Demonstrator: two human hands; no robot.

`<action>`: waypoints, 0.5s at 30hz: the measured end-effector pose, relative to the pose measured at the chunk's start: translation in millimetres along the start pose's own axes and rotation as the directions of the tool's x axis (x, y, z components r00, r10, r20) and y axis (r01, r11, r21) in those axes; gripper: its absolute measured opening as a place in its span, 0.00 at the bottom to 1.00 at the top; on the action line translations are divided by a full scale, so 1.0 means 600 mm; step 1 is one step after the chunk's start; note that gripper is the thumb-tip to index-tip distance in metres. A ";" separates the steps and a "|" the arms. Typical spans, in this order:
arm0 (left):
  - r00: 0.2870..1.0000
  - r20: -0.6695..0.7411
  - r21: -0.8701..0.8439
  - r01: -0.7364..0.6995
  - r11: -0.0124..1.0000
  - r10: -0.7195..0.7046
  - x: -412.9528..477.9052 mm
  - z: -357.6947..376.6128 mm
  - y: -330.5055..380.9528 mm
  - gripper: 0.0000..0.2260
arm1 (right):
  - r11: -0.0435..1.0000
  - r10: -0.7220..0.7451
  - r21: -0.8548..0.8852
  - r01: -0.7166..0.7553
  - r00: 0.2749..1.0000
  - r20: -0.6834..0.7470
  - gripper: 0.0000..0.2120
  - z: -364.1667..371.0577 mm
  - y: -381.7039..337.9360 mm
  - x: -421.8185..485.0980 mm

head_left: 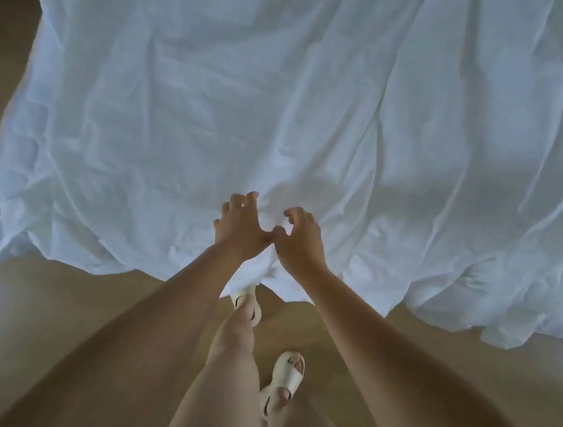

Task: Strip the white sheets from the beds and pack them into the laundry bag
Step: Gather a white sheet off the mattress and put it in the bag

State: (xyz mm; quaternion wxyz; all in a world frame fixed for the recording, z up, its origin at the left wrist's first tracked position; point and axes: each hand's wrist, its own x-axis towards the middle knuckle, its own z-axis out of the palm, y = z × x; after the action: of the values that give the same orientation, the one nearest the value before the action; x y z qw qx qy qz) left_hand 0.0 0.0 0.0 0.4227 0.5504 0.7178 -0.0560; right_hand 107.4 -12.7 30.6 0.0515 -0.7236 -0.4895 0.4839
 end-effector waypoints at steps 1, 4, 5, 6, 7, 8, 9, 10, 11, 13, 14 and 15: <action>0.999 0.030 0.089 -0.020 0.996 0.017 0.013 -0.003 -0.013 0.39 | 0.997 -0.041 -0.073 0.041 0.999 -0.005 0.20 0.011 -0.012 0.017; 0.989 0.137 0.341 -0.104 0.934 0.061 0.049 0.011 -0.060 0.54 | 0.948 -0.165 -0.269 0.168 0.986 0.035 0.23 0.039 -0.041 0.061; 0.986 0.156 0.364 -0.110 0.925 0.056 0.059 0.016 -0.073 0.56 | 0.919 -0.198 -0.335 0.209 0.978 0.066 0.25 0.046 -0.045 0.078; 0.983 0.177 0.374 -0.120 0.919 0.056 0.067 0.024 -0.085 0.57 | 0.878 -0.235 -0.402 0.261 0.965 0.115 0.26 0.051 -0.043 0.092; 0.980 0.192 0.386 -0.131 0.913 0.059 0.069 0.030 -0.095 0.55 | 0.816 -0.268 -0.478 0.326 0.945 0.187 0.28 0.054 -0.039 0.104; 0.979 0.191 0.407 -0.140 0.902 0.066 0.071 0.036 -0.104 0.51 | 0.740 -0.287 -0.546 0.392 0.919 0.271 0.31 0.053 -0.034 0.114; 0.981 0.171 0.429 -0.154 0.890 0.087 0.071 0.039 -0.111 0.46 | 0.660 -0.294 -0.597 0.456 0.888 0.354 0.34 0.053 -0.029 0.122; 0.983 0.146 0.440 -0.164 0.883 0.110 0.075 0.043 -0.118 0.40 | 0.577 -0.283 -0.645 0.501 0.863 0.418 0.38 0.052 -0.022 0.130; 0.985 0.114 0.428 -0.164 0.889 0.127 0.078 0.045 -0.125 0.35 | 0.510 -0.253 -0.684 0.521 0.851 0.459 0.42 0.051 -0.016 0.137; 0.987 0.045 0.324 -0.160 0.932 0.153 0.086 0.044 -0.133 0.27 | 0.445 -0.187 -0.729 0.521 0.849 0.494 0.48 0.051 -0.003 0.147; 0.988 -0.004 0.247 -0.151 0.957 0.157 0.089 0.042 -0.134 0.25 | 0.438 -0.162 -0.736 0.515 0.851 0.499 0.51 0.052 0.003 0.150; 0.986 -0.062 0.166 -0.141 0.976 0.153 0.091 0.037 -0.131 0.23 | 0.440 -0.153 -0.739 0.510 0.854 0.498 0.52 0.054 0.007 0.152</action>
State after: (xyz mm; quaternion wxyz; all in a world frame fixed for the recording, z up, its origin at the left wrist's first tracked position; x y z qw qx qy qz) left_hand -55.6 -1.8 -80.7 0.3529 0.6359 0.6837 -0.0617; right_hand 90.5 41.4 -48.2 -0.3043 -0.4390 -0.7966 0.2828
